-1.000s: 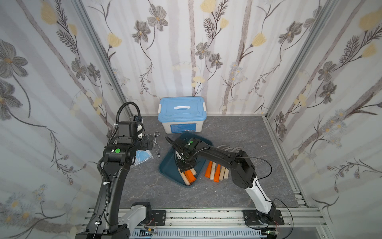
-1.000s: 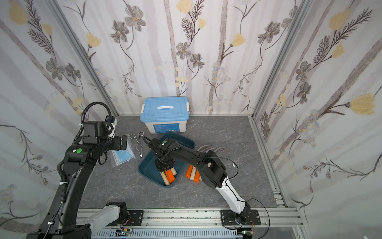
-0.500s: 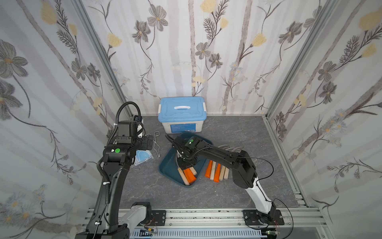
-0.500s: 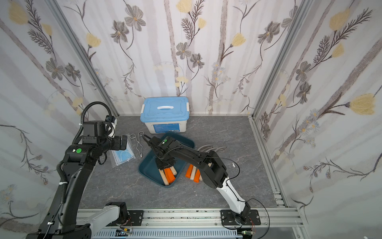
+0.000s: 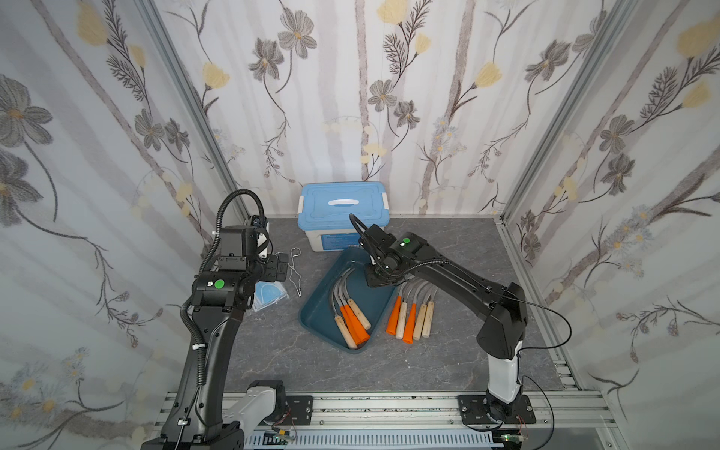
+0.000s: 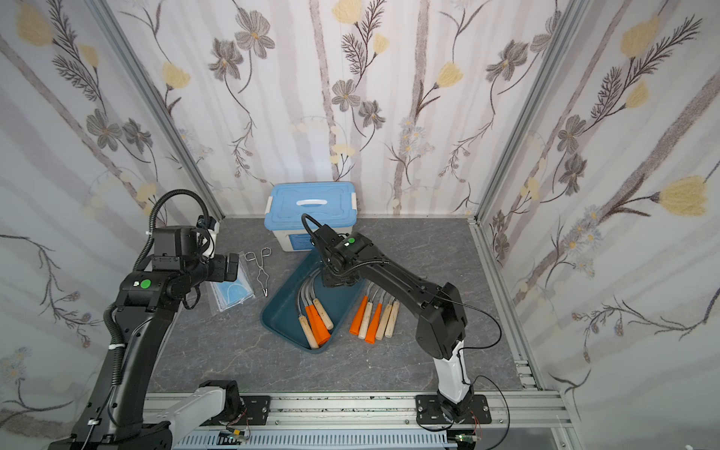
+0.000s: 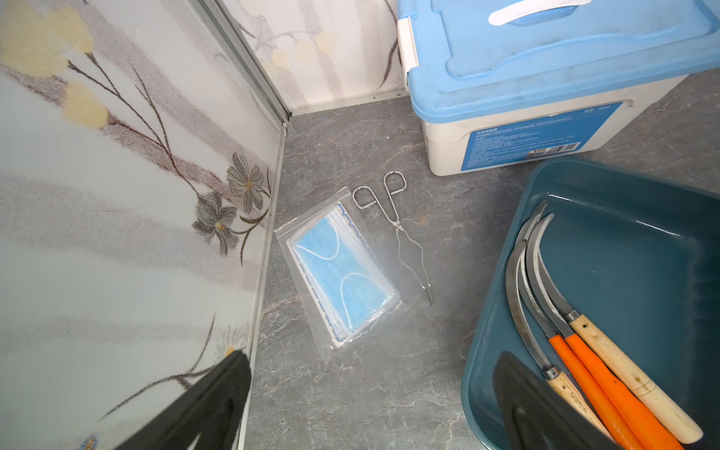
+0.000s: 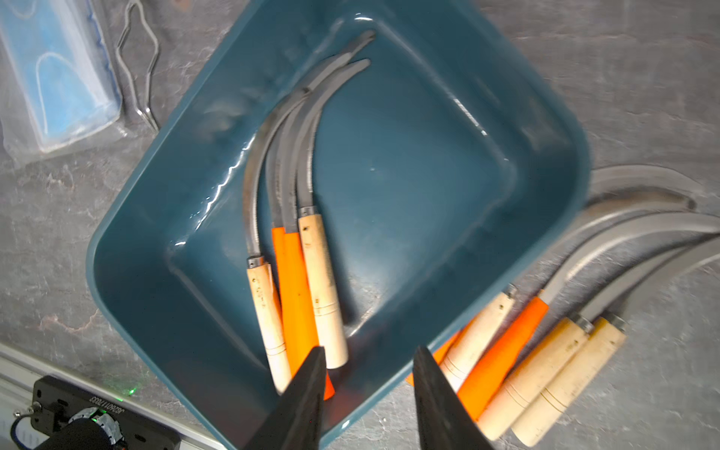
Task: Put small sickles into storage boxes
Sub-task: Place the sickle in the storage box, then pick up the sickle at the center of the board.
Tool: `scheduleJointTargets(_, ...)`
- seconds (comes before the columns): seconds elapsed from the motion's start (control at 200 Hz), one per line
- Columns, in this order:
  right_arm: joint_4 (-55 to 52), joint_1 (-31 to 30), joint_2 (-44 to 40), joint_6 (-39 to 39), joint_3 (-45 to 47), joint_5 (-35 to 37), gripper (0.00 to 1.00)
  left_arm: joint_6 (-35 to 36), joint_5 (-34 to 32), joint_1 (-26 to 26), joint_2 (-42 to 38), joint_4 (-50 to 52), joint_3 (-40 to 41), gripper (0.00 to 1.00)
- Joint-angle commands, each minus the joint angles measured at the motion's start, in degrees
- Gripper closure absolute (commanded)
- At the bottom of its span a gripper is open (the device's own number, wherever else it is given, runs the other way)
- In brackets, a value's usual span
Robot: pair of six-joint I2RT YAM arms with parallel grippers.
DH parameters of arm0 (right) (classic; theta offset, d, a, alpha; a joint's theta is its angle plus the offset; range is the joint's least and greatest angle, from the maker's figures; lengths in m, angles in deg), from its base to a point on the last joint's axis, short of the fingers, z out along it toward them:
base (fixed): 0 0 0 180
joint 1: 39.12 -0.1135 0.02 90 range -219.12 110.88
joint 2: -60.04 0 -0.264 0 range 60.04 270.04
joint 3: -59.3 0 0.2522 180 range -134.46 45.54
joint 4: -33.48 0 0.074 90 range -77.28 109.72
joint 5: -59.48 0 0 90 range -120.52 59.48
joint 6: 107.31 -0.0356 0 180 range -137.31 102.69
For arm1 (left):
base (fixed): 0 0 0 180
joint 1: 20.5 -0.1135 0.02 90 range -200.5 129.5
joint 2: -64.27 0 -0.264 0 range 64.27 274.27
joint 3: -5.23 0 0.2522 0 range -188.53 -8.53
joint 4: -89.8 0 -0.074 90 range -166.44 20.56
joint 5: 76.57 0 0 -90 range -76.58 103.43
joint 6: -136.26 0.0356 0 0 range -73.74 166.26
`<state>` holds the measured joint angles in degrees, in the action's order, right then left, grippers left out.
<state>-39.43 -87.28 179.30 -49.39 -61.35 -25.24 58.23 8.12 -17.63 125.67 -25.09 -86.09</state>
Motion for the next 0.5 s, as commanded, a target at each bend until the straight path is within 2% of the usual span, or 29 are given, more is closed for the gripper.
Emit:
scheduleJointTargets(0.0,3.82,1.59,-3.79,-1.98,4.15,2.17,0.6,-0.19,0.2,-0.06,-0.05,0.15,-0.23,0.0)
scheduleJointTargets(0.155,7.15,3.42,-10.17,-3.32,14.31,2.16,0.6,-0.06,0.2,-0.06,-0.01,-0.19,0.29,0.0)
scheduleJointTargets(0.175,7.92,5.34,-11.12,-3.66,15.76,1.95,0.6,0.03,0.13,-0.06,0.07,-0.28,0.42,0.0)
scheduleJointTargets(0.34,13.87,9.16,-18.34,-6.79,28.77,-0.94,0.6,0.07,0.09,-0.04,0.46,-0.31,0.84,0.0)
scheduleJointTargets(0.495,15.65,11.65,-22.74,-7.9,36.87,-1.11,0.59,0.49,0.03,0.03,0.97,-0.57,1.18,0.0)
